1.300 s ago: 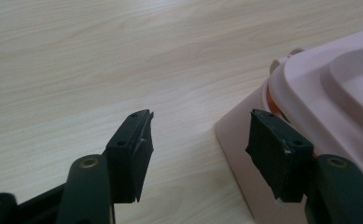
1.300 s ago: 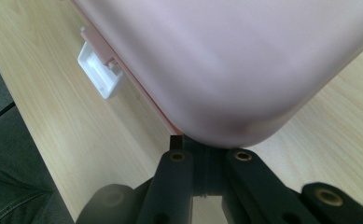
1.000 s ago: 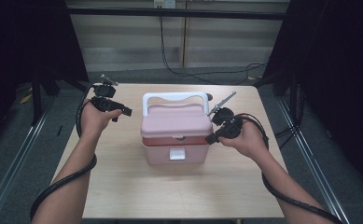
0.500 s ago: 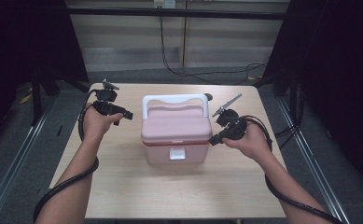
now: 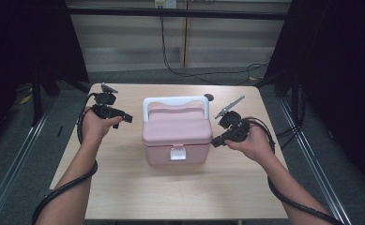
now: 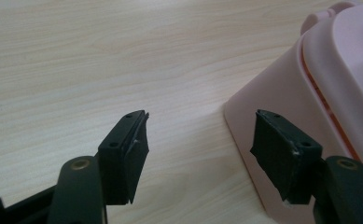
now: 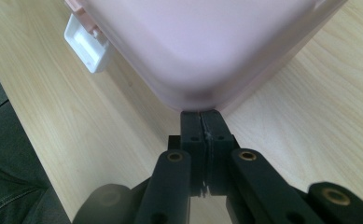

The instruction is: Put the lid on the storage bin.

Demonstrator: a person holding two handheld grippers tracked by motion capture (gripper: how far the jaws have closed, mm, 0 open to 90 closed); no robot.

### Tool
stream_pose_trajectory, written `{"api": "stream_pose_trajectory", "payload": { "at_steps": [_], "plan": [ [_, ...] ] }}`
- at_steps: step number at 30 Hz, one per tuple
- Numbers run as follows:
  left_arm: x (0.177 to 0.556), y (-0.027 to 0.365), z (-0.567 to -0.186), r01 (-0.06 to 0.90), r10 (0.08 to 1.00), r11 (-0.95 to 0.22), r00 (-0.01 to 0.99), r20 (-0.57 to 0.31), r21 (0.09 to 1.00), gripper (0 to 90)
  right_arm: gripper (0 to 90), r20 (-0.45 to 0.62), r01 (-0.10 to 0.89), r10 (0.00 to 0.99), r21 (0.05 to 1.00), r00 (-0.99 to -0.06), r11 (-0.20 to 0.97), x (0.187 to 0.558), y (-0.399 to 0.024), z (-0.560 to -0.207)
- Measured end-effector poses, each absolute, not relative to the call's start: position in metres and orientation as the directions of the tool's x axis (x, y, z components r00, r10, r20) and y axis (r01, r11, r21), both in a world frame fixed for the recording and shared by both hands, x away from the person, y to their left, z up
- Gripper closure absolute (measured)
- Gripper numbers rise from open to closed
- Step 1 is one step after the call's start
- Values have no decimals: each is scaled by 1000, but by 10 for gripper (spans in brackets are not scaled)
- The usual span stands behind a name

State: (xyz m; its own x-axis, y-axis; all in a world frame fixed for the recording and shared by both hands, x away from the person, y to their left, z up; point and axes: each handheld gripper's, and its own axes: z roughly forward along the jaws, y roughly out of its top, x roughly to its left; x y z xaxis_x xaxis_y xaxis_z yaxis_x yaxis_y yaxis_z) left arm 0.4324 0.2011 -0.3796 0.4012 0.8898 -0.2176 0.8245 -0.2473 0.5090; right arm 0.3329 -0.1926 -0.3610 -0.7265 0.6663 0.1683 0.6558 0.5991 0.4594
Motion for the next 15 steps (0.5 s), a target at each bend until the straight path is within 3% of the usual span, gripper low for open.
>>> {"api": "stream_pose_trajectory", "payload": {
  "at_steps": [15],
  "plan": [
    [428, 209, -385, 827, 893, -239, 393, -219, 509, 352, 826, 163, 649, 658, 447, -735, 615, 332, -191, -371]
  ]
}}
